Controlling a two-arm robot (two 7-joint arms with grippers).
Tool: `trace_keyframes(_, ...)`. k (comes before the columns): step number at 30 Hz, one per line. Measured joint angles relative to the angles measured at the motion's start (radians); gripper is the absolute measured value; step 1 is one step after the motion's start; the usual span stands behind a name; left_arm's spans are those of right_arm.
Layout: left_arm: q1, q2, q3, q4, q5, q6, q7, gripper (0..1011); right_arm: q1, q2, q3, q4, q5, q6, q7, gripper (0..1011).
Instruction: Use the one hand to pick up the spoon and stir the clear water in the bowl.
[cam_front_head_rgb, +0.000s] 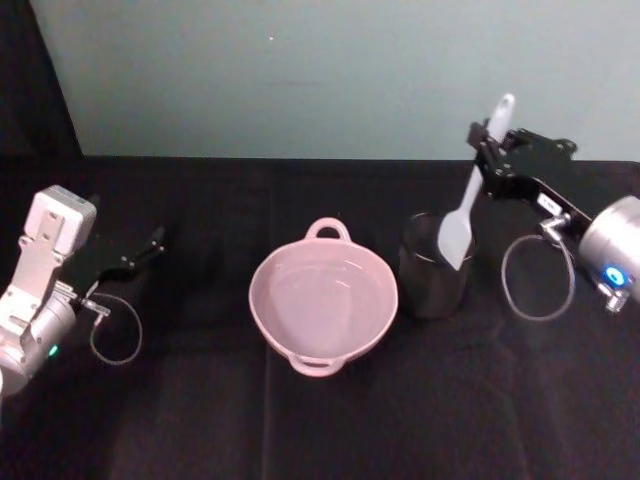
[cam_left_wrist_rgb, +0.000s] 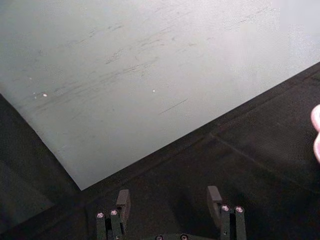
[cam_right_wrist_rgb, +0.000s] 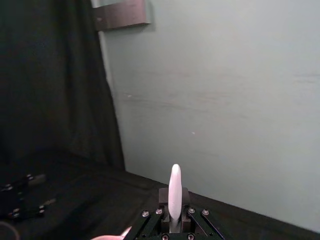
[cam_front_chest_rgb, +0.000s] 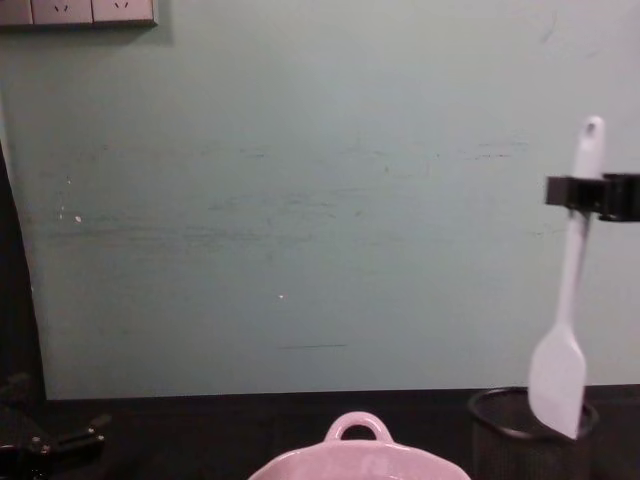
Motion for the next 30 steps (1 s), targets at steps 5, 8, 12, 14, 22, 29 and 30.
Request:
trace_keyframes(5,0.000,0.000,0.000,0.000,0.000,0.000,0.000,1011,0.046,0.016,-0.040,-0.005,-0.002,0.019,0.028,119)
trace_keyframes(8,0.000,0.000,0.000,0.000,0.000,0.000,0.000,1011,0.081,0.023,-0.069,-0.016,-0.003,0.024,0.045,119)
trace_keyframes(12,0.000,0.000,0.000,0.000,0.000,0.000,0.000,1011,0.107,0.028,-0.090,-0.029,-0.008,0.024,0.050,119)
trace_keyframes(14,0.000,0.000,0.000,0.000,0.000,0.000,0.000,1011,0.115,0.029,-0.099,-0.035,-0.007,0.023,0.054,119)
trace_keyframes(22,0.000,0.000,0.000,0.000,0.000,0.000,0.000,1011,0.117,0.025,-0.147,-0.019,0.011,-0.007,0.082,119)
trace_keyframes(29,0.000,0.000,0.000,0.000,0.000,0.000,0.000,1011,0.108,0.018,-0.199,0.045,0.012,-0.075,0.113,119)
trace_keyframes(30,0.000,0.000,0.000,0.000,0.000,0.000,0.000,1011,0.107,0.018,-0.203,0.055,0.009,-0.084,0.115,119)
